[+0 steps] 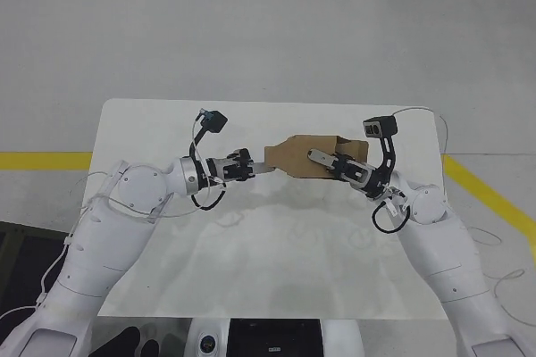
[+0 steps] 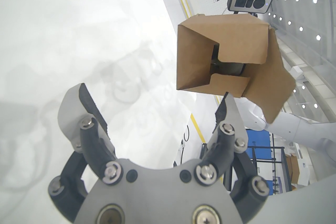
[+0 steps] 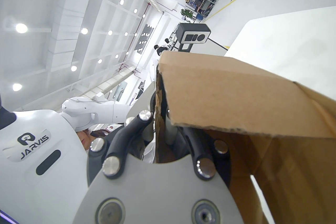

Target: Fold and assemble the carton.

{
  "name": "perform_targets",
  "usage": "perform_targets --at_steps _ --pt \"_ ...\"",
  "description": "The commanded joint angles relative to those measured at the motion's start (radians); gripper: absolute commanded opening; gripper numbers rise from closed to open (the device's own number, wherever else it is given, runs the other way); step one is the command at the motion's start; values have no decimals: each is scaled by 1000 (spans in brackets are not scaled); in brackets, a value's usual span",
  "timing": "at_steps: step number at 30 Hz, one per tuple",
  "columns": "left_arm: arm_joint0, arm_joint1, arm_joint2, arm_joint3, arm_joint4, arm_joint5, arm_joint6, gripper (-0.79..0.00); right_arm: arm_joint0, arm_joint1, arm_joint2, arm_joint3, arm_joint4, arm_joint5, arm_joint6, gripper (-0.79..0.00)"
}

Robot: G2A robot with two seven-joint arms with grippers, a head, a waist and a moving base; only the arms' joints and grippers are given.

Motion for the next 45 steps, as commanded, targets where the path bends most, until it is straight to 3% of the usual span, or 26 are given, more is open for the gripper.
perform_targets --at_steps 1,6,17,31,38,45 --pt "14 4 -23 -12 -4 2 2 0 -5 2 8 -6 -1 4 5 -785" --pt "23 9 -45 -33 -10 6 3 0 -10 3 -1 -18 2 28 30 -785" --pt "-18 -6 24 -27 -11 11 9 0 17 -8 -48 -7 5 35 41 -785" --pt "-39 -12 38 3 -10 1 9 0 32 -15 -64 10 7 23 43 -785" --pt "-17 -2 -12 35 -8 -7 25 0 22 -11 -41 28 -84 19 -28 -785" --pt "65 14 -107 -51 9 -12 96 0 -9 -4 -13 -3 -172 56 -103 -785"
